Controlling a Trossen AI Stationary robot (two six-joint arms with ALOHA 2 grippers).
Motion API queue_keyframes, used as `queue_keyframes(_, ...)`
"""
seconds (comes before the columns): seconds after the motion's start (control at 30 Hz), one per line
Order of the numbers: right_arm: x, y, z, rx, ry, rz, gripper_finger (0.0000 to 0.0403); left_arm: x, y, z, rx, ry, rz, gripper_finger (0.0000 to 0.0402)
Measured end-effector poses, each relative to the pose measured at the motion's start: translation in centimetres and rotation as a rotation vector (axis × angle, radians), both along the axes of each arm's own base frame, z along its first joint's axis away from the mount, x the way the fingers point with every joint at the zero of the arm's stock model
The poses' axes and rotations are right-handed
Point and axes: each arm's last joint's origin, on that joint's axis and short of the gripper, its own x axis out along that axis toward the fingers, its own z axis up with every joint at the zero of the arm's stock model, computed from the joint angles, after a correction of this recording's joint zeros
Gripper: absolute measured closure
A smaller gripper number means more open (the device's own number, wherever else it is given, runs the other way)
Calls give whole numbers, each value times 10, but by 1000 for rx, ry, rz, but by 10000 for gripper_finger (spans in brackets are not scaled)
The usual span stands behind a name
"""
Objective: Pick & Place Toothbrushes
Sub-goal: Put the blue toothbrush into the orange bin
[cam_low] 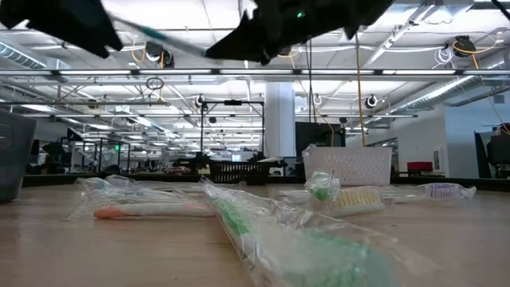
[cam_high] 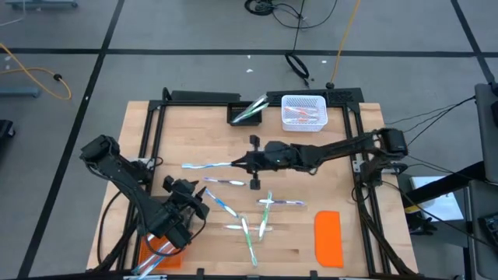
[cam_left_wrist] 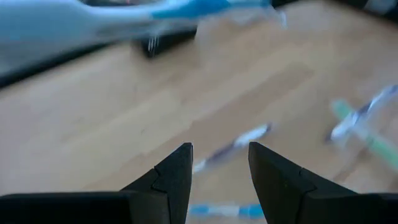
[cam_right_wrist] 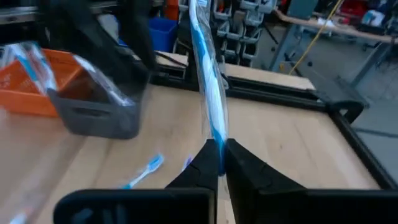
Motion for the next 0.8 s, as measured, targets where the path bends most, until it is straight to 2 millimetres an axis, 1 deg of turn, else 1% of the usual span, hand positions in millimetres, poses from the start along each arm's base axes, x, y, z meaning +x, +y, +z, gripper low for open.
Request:
queue_keyframes(0.17, -18, 9, 9, -44, -21, -26, 398, 3, 1, 5, 141, -142, -47, 245)
queue_keyframes(0.27, -26, 9, 12, -34, -69, -24, 398, 5, 1, 7, 203, -212, -68, 245)
queue_keyframes(0.43, -39, 9, 11, -8, -118, -26, 398, 9, 3, 10, 270, -293, -76, 245)
queue_keyframes(0.8, -43, 24, 11, 2, -174, 21, 398, 20, 13, 14, 383, -403, -58, 245)
